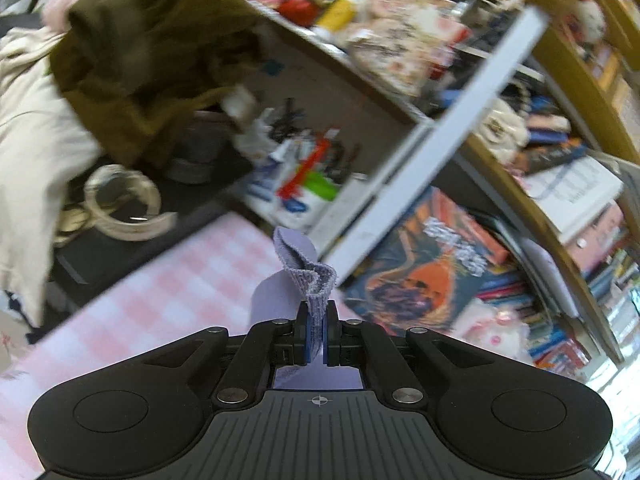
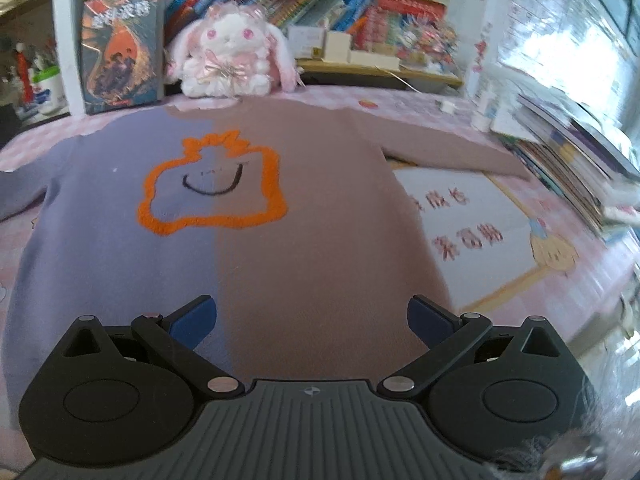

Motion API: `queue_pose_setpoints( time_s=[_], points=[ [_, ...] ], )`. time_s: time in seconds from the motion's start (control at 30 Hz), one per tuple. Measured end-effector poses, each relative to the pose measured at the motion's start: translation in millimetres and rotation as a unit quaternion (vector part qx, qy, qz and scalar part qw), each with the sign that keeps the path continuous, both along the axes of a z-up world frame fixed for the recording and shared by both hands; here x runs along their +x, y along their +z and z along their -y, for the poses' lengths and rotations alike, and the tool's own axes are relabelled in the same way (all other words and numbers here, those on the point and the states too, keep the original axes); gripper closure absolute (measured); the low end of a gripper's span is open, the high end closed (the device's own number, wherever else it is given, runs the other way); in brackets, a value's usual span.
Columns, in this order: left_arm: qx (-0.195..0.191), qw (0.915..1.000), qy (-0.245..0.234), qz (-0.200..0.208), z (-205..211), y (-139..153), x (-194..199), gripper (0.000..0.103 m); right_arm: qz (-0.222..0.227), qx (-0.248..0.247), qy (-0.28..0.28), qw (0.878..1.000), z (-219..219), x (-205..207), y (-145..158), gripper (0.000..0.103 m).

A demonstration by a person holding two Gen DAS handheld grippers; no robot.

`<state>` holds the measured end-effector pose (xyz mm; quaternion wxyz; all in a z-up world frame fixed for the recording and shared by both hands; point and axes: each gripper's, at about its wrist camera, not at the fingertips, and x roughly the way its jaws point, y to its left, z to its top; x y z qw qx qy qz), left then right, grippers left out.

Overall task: Fold clothes
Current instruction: 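Lift the lavender sleeve with the left tool and fold it across the sweater body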

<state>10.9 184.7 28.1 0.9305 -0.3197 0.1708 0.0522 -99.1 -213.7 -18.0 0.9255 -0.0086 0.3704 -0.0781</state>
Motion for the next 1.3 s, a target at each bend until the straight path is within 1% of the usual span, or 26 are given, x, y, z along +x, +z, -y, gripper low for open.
queue_pose_setpoints(
  time_s=[0.07,0.13,0.23,0.33,0.63,0.77,0.97,1.1,1.3],
  points=[
    [0.006,1.0,-0.005,0.001,25.0,5.7,5.9,0.1,0.009,-0.001,0.028,1.0,12.5,3.1,1.2,0.0],
    [0.013,0.9999,-0.01,-0.001,50.4,11.5,11.7,0.1,0.011,0.005,0.043,0.999,30.8,9.1,4.3,0.0],
    [0.035,0.9992,-0.022,-0.002,88.5,20.0,20.1,0.1,0.016,0.011,0.066,0.998,56.5,17.2,7.0,0.0],
    [0.047,0.9987,-0.021,-0.005,116.8,24.6,25.8,0.1,0.01,0.021,0.084,0.996,82.6,24.6,4.7,0.0],
    [0.072,0.9971,-0.019,-0.016,193.1,25.6,38.0,0.1,0.014,0.04,0.092,0.995,158.7,42.4,1.7,0.0],
    [0.085,0.9958,-0.027,-0.021,223.6,24.6,49.1,0.1,0.011,0.047,0.105,0.993,179.5,46.2,-1.2,0.0],
    [0.106,0.9925,-0.05,-0.033,268.4,17.3,63.5,0.1,0.01,0.055,0.119,0.991,199.6,51.2,-3.8,0.0],
    [0.12,0.9895,-0.068,-0.044,294.3,10.1,71.1,0.1,0.006,0.061,0.116,0.991,212.1,54.0,-7.3,0.0],
    [0.124,0.9857,-0.097,-0.06,325.1,-2.1,83.3,0.1,0.003,0.067,0.103,0.992,228.3,54.2,-10.2,0.0]
  ],
)
